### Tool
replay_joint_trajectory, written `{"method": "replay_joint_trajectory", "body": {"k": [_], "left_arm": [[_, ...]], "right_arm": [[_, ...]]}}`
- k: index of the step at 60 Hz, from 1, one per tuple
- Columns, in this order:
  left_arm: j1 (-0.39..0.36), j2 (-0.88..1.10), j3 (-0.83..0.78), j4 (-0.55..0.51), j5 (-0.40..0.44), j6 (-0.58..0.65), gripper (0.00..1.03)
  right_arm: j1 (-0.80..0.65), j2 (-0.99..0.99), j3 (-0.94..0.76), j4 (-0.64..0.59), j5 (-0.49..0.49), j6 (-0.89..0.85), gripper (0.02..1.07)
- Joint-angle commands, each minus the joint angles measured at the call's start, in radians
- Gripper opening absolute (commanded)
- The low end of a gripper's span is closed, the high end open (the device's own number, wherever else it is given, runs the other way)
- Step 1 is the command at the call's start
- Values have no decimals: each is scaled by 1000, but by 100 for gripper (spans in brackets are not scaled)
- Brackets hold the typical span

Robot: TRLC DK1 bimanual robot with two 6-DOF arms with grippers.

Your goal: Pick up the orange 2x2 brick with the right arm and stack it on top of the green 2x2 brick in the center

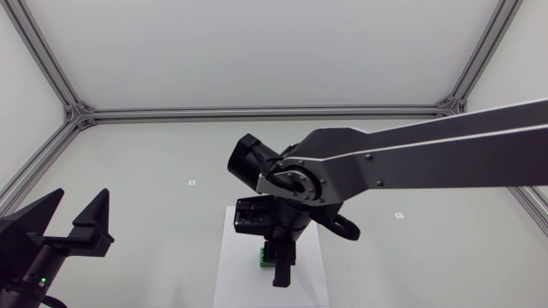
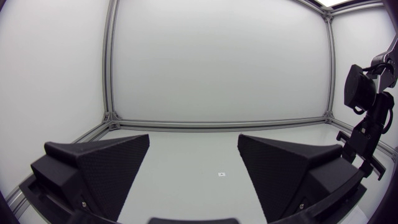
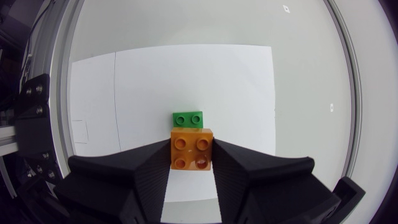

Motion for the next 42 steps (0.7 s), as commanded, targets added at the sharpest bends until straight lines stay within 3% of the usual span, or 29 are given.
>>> {"method": "replay_joint_trajectory", "body": {"k": [1, 42], "left_arm": [[2, -6, -41, -10, 1, 6, 99], [2, -6, -41, -10, 1, 6, 99]], "right_arm": [[9, 31, 36, 6, 0, -48, 14], [-18, 99, 35, 31, -21, -179, 13]]}}
